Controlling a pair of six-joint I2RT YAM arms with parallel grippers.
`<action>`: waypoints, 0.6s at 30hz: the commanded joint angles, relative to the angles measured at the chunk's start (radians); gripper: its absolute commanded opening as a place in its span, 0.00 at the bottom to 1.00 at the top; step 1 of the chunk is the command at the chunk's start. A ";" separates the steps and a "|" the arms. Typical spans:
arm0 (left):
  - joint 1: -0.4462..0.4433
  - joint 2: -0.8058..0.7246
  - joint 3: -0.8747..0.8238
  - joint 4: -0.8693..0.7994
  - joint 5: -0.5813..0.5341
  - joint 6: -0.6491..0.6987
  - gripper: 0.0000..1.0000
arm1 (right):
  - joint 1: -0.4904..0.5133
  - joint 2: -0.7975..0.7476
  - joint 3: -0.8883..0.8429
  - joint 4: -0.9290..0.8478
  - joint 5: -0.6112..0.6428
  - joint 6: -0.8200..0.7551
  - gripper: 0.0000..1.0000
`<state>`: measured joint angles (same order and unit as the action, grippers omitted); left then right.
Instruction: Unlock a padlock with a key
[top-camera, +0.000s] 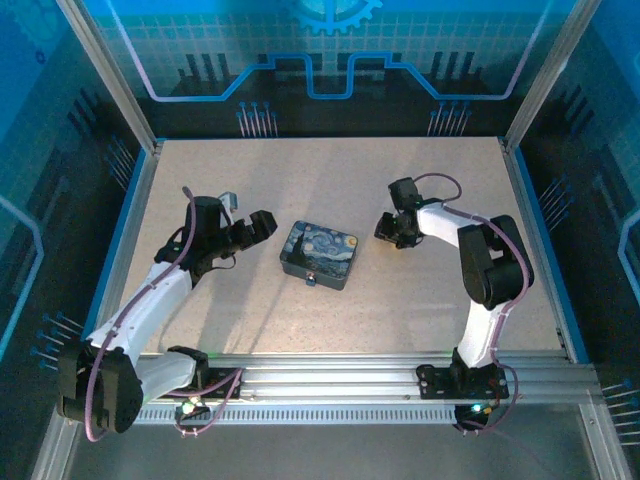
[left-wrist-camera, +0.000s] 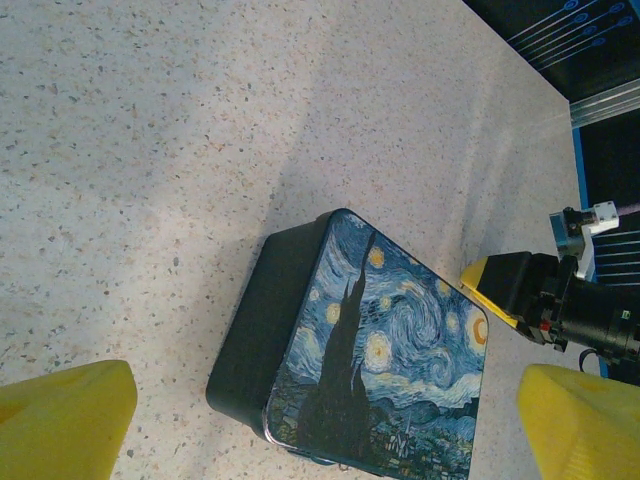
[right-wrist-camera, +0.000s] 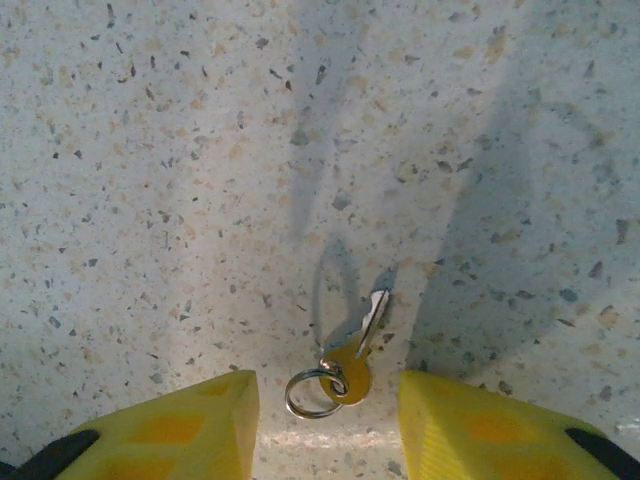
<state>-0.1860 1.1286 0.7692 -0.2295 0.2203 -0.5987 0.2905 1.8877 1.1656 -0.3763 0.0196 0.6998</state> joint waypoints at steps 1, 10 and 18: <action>0.005 0.009 -0.011 -0.001 -0.009 0.020 0.99 | -0.011 0.041 0.031 -0.001 -0.019 0.000 0.40; 0.005 0.025 -0.006 0.005 -0.008 0.023 0.99 | -0.003 0.075 0.048 -0.002 -0.020 -0.011 0.31; 0.005 0.038 0.002 0.008 -0.003 0.023 0.99 | 0.001 0.059 0.047 -0.018 0.013 -0.037 0.18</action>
<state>-0.1860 1.1564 0.7692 -0.2279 0.2207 -0.5987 0.2852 1.9114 1.2030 -0.4343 0.0437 0.6796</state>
